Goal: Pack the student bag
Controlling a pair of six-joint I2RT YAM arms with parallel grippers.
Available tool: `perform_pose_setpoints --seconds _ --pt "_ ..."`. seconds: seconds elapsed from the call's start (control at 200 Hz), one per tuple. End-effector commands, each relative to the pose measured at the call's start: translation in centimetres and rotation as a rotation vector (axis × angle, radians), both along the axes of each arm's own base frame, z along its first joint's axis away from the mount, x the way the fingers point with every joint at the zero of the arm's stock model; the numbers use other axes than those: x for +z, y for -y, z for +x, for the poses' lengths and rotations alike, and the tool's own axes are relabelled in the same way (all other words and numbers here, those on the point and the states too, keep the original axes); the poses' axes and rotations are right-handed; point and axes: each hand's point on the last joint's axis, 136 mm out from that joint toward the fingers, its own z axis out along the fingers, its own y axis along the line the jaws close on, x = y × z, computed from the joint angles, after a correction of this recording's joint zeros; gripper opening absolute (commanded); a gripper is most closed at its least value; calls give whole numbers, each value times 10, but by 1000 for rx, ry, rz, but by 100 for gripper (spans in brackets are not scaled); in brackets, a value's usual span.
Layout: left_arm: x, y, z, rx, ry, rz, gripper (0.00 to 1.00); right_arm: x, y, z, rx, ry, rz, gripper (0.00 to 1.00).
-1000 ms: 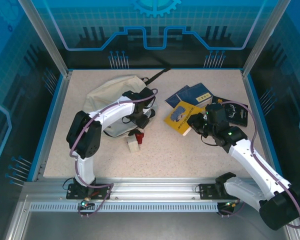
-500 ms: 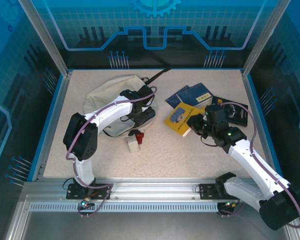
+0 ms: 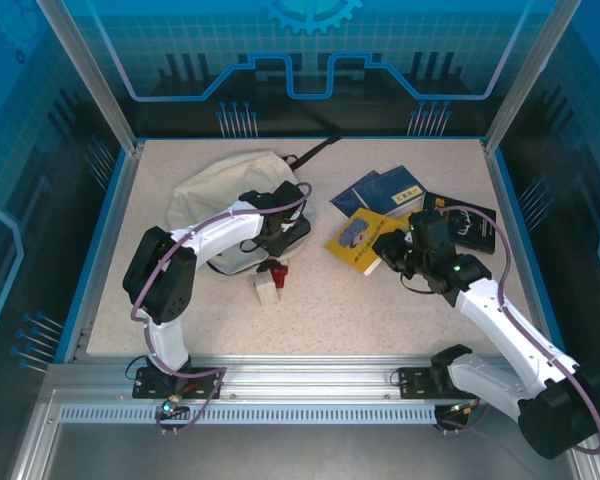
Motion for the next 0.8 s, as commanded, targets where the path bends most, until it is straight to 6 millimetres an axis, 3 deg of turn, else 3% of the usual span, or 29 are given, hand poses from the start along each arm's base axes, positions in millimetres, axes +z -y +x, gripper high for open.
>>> perform_pose_setpoints --seconds 0.0,0.11,0.29,0.59,0.795 --pt "17 6 5 2 62 -45 27 24 -4 12 -2 88 47 13" --pt "38 11 10 -4 115 -87 13 24 -4 12 -4 90 45 13" --pt "89 18 17 -18 232 -170 5 36 -7 11 20 142 59 12" --pt "177 31 27 -45 427 -299 0 88 -58 6 245 342 215 12" --pt "215 44 33 -45 520 -358 0 71 -92 5 264 275 213 12"
